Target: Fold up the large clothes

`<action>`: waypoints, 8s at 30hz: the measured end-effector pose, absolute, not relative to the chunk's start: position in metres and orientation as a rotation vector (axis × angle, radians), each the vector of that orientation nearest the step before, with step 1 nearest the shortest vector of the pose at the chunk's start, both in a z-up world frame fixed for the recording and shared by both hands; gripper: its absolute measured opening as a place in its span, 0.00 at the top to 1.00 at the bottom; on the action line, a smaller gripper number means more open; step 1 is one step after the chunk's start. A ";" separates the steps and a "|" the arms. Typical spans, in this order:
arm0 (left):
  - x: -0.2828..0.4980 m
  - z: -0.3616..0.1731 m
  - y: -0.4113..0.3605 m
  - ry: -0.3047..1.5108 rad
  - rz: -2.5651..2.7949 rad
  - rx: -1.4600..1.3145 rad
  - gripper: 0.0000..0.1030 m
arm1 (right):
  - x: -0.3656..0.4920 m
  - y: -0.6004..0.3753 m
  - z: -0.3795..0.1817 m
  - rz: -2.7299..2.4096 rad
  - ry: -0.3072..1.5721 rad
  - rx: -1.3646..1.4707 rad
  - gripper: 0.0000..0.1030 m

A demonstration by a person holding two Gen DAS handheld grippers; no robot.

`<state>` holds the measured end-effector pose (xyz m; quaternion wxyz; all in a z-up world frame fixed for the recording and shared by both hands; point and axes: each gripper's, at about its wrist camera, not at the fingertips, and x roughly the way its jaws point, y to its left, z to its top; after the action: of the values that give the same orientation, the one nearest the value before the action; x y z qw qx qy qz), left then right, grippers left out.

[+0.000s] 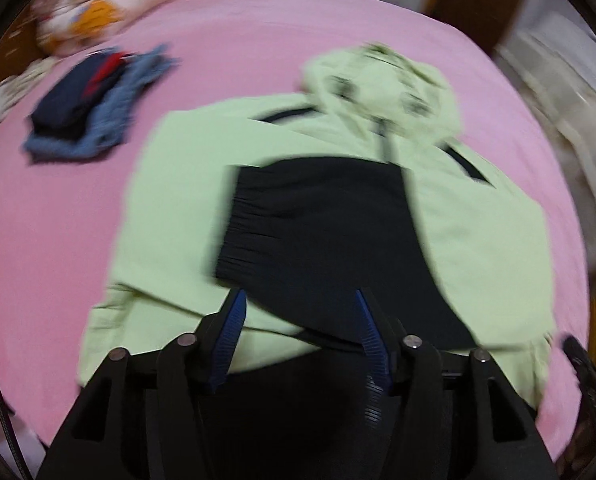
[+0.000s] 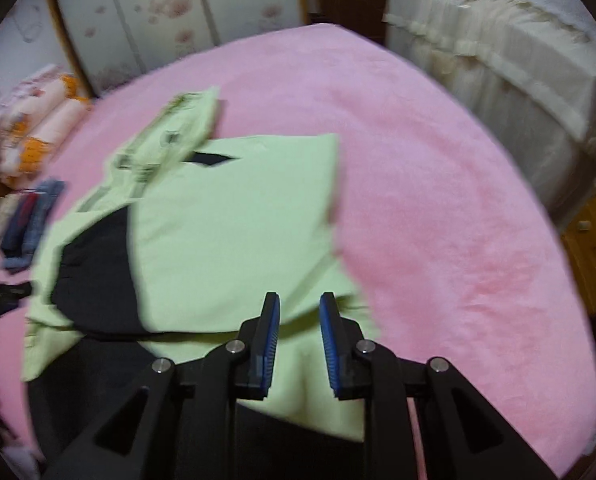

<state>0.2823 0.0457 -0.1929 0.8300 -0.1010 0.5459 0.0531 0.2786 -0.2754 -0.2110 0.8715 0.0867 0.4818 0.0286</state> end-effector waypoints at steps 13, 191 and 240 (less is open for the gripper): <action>0.328 -0.271 -0.053 1.318 -0.054 -0.209 0.91 | 0.327 -0.203 -0.280 0.407 1.182 0.334 1.00; 0.080 -0.083 0.219 0.932 -0.073 -0.852 0.93 | 0.179 -0.233 -0.127 0.411 0.949 0.959 0.85; 0.412 -0.185 0.273 1.054 0.351 -0.524 0.37 | 0.514 -0.301 -0.238 -0.110 1.015 0.776 0.58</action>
<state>0.4117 0.2732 -0.1851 0.8173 -0.2456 0.4946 0.1646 0.5140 -0.3008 -0.2377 0.8014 0.3622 0.4733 -0.0512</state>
